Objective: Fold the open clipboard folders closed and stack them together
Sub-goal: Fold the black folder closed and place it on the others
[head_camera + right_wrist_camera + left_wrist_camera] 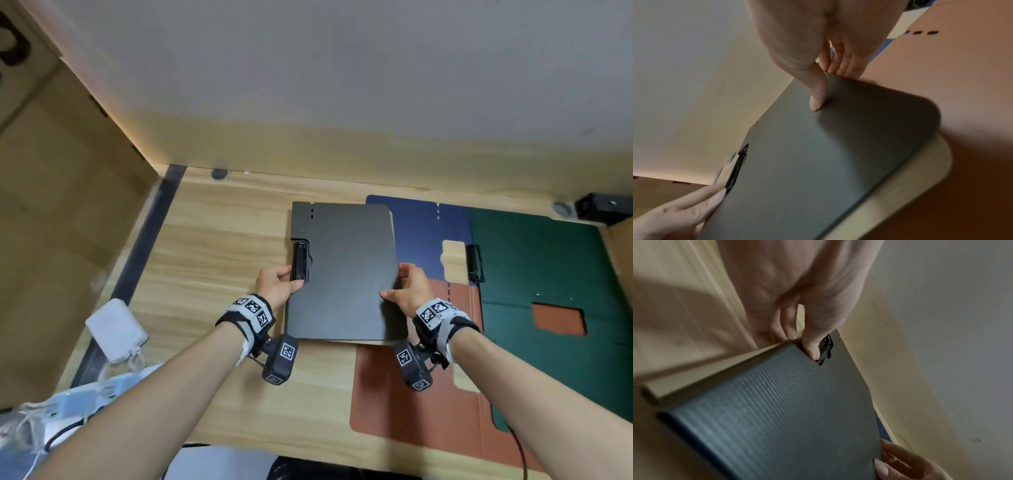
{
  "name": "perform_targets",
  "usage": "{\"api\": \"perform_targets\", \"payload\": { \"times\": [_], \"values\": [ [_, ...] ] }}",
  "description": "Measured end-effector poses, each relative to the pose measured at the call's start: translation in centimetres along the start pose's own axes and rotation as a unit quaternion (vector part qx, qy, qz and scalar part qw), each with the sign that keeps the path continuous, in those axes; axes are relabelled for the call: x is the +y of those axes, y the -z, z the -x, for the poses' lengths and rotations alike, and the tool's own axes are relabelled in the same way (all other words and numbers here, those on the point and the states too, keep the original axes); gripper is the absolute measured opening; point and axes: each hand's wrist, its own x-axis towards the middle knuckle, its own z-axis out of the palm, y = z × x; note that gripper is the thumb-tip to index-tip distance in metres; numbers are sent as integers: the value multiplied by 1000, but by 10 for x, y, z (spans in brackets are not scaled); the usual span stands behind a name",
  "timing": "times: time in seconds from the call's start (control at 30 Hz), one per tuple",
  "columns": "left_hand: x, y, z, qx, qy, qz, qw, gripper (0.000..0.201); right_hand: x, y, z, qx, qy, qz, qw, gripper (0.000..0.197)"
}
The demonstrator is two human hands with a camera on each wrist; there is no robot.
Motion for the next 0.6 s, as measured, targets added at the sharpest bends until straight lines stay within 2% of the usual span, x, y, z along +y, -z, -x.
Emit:
{"api": "perform_targets", "payload": {
  "times": [0.13, 0.27, 0.37, 0.47, 0.6],
  "values": [
    [-7, 36, -37, -1, -8, -34, 999, 62, -18, -38, -3, -26, -5, 21, 999, 73],
    [-16, 61, -63, 10, -23, -93, 995, 60, 4, -83, -17, -33, -6, 38, 999, 87],
    [-17, 73, -64, 36, -37, -132, 990, 57, -27, -95, 9, -15, 8, 108, 994, 84],
    [-18, 78, -57, 44, -53, -171, 983, 55, -35, -103, 21, -4, 19, 193, 981, 96],
    [-18, 76, -46, 8, -53, -132, 990, 58, -39, -101, 27, -35, -25, 175, 984, 105]
  ]
}}
